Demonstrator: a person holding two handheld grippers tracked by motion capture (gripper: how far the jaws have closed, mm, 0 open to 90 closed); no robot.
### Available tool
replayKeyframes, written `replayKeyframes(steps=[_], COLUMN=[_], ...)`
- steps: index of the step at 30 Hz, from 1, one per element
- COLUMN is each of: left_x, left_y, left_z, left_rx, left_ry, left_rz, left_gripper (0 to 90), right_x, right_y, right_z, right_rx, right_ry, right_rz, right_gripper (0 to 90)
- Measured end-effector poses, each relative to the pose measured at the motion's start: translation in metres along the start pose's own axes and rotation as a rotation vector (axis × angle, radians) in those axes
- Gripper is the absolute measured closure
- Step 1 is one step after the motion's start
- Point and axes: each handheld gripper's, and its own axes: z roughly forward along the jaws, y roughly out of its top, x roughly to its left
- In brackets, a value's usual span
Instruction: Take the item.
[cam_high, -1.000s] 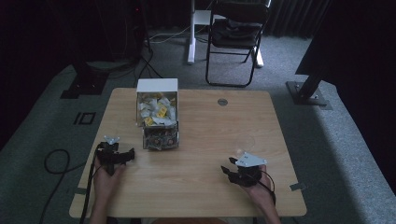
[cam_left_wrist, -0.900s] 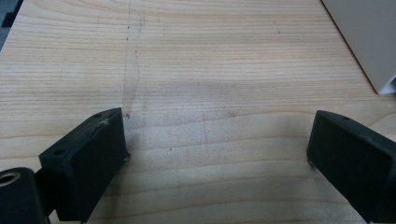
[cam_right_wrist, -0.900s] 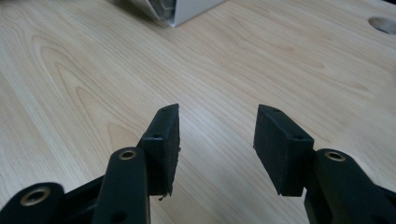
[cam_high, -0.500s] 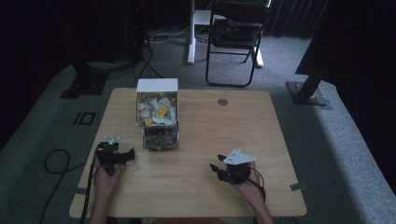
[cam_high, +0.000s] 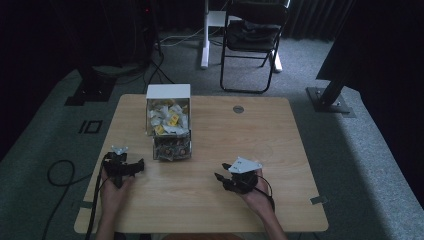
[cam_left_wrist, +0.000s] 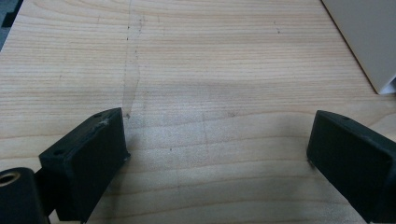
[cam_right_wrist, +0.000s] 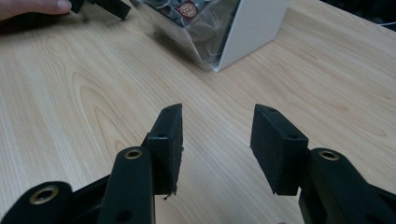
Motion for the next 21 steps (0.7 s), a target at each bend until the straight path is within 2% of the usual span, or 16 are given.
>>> replayKeyframes(steps=[14, 21], left_x=[0.0, 0.0], left_y=[0.0, 0.0], left_z=[0.0, 0.0], left_rx=[0.002, 0.0], left_ry=[0.0, 0.0], left_rz=[0.002, 0.0], left_gripper=[5.6, 5.6], right_x=[0.011, 0.019], right_y=[0.016, 0.026], right_z=[0.018, 0.031], right_rx=[-0.012, -0.022], right_ry=[0.037, 0.056], right_rz=[-0.025, -0.045], right_gripper=[55.3, 59.4])
